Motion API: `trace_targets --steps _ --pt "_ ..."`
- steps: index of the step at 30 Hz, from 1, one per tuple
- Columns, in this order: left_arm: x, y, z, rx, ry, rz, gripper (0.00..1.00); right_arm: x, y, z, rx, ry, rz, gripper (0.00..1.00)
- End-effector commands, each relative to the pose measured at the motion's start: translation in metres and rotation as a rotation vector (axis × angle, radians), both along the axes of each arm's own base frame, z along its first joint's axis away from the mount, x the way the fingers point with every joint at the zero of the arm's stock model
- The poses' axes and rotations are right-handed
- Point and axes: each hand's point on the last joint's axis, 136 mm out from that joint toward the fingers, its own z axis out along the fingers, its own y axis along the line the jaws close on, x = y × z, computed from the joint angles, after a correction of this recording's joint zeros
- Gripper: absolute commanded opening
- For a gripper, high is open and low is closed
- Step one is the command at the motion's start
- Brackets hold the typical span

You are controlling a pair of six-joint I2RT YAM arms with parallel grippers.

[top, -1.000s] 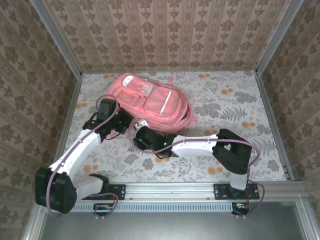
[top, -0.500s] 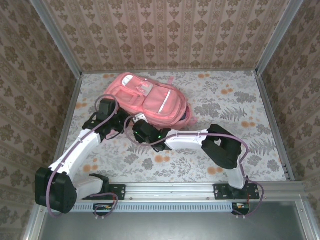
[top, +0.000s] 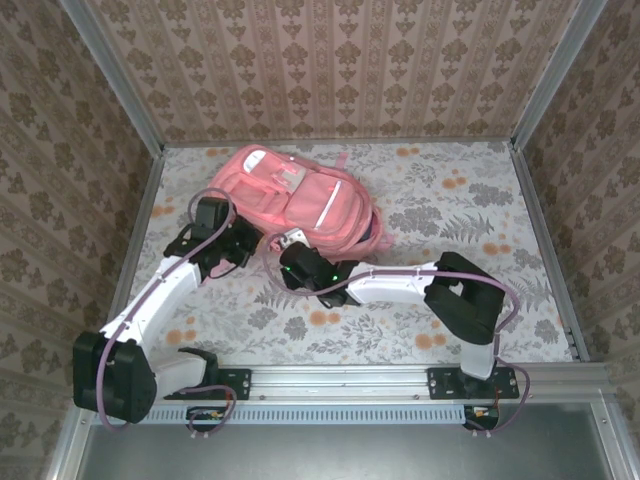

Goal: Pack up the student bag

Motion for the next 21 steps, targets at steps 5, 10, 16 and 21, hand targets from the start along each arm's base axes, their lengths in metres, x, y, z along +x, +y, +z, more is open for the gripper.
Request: trace_targets --steps 5,10,16,21 --pt "0.017 0.007 0.022 -0.022 -0.101 0.013 0.00 -0.011 -0.017 0.003 0.023 0.026 -0.023 0.00" --pt "0.018 0.000 0.028 -0.074 -0.090 0.027 0.00 -0.016 0.001 0.017 0.048 -0.019 0.028 0.08" --pt "0.016 -0.009 0.043 -0.094 -0.098 0.046 0.00 -0.011 0.027 0.024 0.059 -0.063 0.065 0.28" --pt "0.013 -0.015 0.052 -0.093 -0.109 0.047 0.00 0.001 0.037 0.024 0.022 -0.105 0.067 0.34"
